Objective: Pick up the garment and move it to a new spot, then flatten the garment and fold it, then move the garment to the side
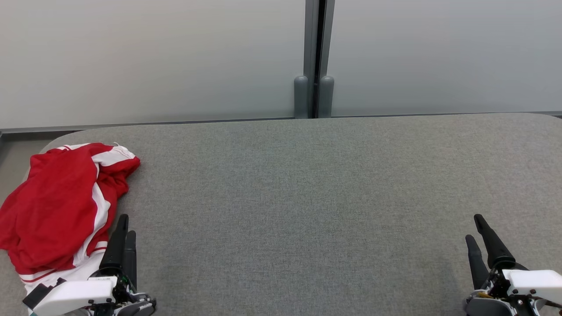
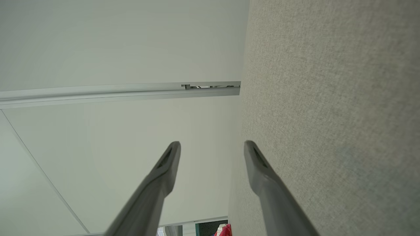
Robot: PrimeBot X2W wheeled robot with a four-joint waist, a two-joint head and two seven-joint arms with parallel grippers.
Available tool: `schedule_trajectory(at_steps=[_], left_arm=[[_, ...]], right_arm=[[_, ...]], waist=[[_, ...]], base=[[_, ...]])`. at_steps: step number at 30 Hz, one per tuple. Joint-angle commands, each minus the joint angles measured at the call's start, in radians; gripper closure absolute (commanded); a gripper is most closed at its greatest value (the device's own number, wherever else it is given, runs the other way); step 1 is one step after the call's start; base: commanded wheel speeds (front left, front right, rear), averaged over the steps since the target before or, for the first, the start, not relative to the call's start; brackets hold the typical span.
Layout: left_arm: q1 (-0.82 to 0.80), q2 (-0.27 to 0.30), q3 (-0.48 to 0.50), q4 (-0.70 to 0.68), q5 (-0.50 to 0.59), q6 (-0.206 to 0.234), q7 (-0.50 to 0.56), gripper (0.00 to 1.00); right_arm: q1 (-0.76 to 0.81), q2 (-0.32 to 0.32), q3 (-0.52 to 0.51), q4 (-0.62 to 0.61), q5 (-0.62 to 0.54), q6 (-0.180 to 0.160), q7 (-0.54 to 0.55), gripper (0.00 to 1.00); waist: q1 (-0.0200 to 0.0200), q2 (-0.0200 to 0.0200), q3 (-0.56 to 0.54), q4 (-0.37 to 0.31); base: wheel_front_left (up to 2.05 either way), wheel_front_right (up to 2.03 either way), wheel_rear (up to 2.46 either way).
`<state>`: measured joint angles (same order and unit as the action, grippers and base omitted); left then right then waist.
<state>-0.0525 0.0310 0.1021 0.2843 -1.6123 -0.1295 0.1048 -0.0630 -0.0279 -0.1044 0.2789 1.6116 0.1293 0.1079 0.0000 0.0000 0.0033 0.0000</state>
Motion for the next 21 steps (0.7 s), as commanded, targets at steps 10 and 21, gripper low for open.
schedule_trajectory(at_steps=[10,21], left_arm=[[-0.018,0.010,-0.041,-0.030,0.047,0.000,-0.051,0.00],[-0.006,0.012,-0.052,-0.043,0.238,0.000,-0.100,0.00]], right_arm=[[-0.005,-0.010,0.035,-0.048,-0.085,0.001,-0.054,0.00],[0.006,-0.015,0.064,-0.097,-0.369,0.001,-0.103,0.00]], waist=[[0.0000,0.0000,0.000,0.002],[0.0000,0.0000,-0.001,0.007]], base=[[0.00,0.00,0.00],[0.00,0.00,0.00]])
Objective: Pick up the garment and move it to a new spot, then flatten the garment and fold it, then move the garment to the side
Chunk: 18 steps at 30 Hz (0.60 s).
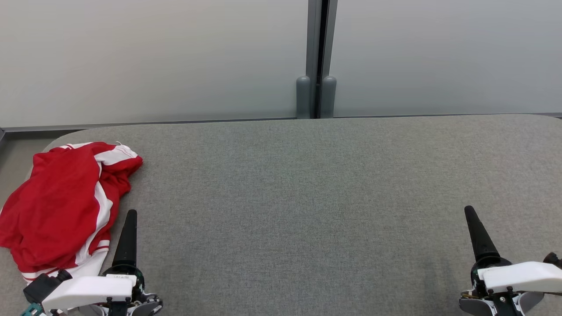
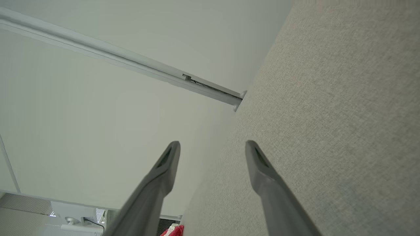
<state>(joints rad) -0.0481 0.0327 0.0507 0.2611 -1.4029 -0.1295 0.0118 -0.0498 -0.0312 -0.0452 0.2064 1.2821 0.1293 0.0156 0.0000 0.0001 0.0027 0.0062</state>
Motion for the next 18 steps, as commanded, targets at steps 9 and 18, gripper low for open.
schedule_trajectory(at_steps=[9,18], left_arm=[[0.000,0.011,-0.017,-0.034,0.249,-0.001,-0.043,0.00],[0.014,0.013,-0.037,-0.052,0.443,-0.001,-0.079,0.00]], right_arm=[[0.000,-0.033,0.036,-0.053,-0.283,0.001,-0.047,0.00],[0.006,-0.035,0.050,-0.077,-0.457,0.002,-0.083,0.00]], waist=[[0.0000,-0.0001,0.000,0.004],[0.0000,-0.0001,0.000,0.005]], base=[[0.00,0.00,0.00],[0.00,0.00,0.00]])
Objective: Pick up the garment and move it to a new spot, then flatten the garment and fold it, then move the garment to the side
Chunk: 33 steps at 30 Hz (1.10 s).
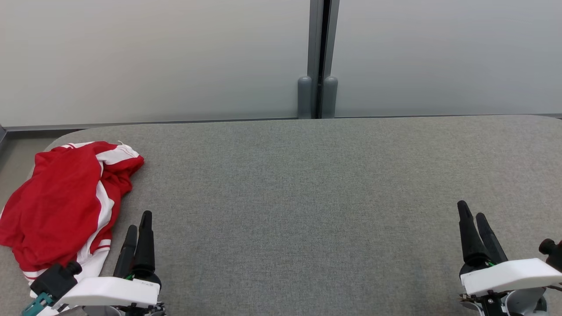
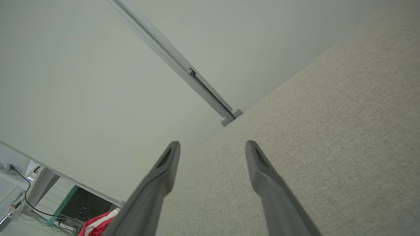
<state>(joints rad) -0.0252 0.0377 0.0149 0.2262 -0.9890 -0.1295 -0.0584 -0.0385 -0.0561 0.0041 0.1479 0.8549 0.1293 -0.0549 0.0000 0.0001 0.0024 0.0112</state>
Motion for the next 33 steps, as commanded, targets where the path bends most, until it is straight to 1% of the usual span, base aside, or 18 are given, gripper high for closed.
schedule_trajectory(at_steps=[1,8,9,20,33], left_arm=[[-0.008,0.008,-0.003,-0.020,0.047,-0.001,-0.012,0.00],[0.001,0.009,-0.016,-0.032,0.154,-0.001,-0.035,0.00],[0.001,0.009,-0.016,-0.032,0.154,-0.001,-0.035,0.00],[0.008,0.026,-0.044,-0.036,0.300,-0.001,-0.068,0.00],[0.021,0.032,-0.035,-0.048,0.459,-0.001,-0.103,0.00]], right_arm=[[-0.005,-0.011,0.003,-0.021,-0.045,0.002,-0.015,0.00],[0.002,-0.011,0.010,-0.031,-0.141,0.002,-0.039,0.00],[0.002,-0.011,0.010,-0.031,-0.141,0.002,-0.039,0.00],[0.014,-0.009,0.011,-0.038,-0.282,0.002,-0.072,0.00],[0.027,-0.010,0.013,-0.047,-0.433,0.002,-0.107,0.00]], waist=[[0.0000,-0.0001,0.000,0.000],[0.0000,-0.0001,0.001,0.001],[0.0000,-0.0001,0.001,0.001],[0.0000,-0.0001,0.002,0.003],[0.0000,-0.0001,0.004,0.009]], base=[[0.00,0.00,0.00],[0.00,0.00,0.00],[0.00,0.00,0.00],[0.00,0.00,0.00],[0.00,0.00,0.00]])
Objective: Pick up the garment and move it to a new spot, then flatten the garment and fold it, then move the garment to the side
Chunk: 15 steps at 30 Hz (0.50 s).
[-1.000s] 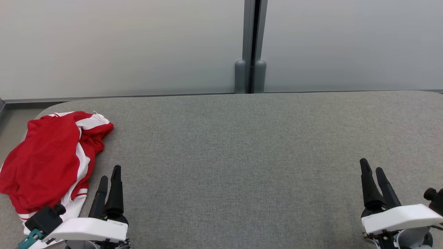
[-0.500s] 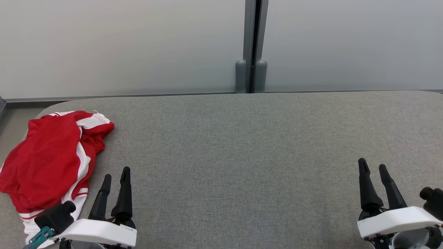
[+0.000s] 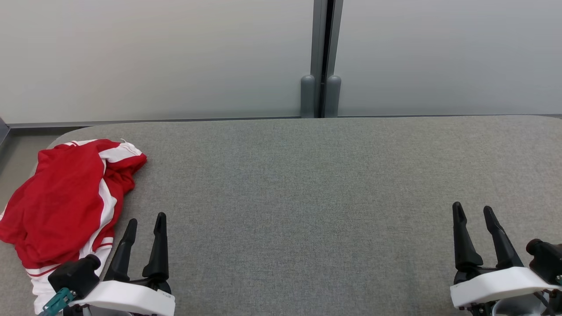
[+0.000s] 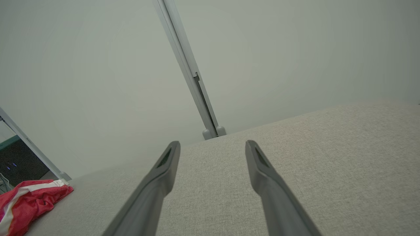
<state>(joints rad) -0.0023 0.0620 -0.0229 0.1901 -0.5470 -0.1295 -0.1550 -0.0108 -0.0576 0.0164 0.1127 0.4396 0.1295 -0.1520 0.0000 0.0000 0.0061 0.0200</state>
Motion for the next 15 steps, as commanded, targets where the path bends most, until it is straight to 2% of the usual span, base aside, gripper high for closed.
schedule_trajectory(at_steps=[1,15], left_arm=[[0.000,0.008,0.003,-0.013,0.029,-0.001,-0.009,0.00],[0.012,0.009,0.002,-0.004,0.172,-0.001,-0.042,0.00]], right_arm=[[0.001,-0.009,0.001,-0.012,-0.027,0.002,-0.013,0.00],[0.021,-0.003,-0.004,-0.001,-0.158,0.002,-0.046,0.00]], waist=[[0.0000,0.0000,0.001,0.000],[0.0000,0.0000,0.003,0.002]], base=[[0.00,0.00,0.00],[0.00,0.00,0.00]])
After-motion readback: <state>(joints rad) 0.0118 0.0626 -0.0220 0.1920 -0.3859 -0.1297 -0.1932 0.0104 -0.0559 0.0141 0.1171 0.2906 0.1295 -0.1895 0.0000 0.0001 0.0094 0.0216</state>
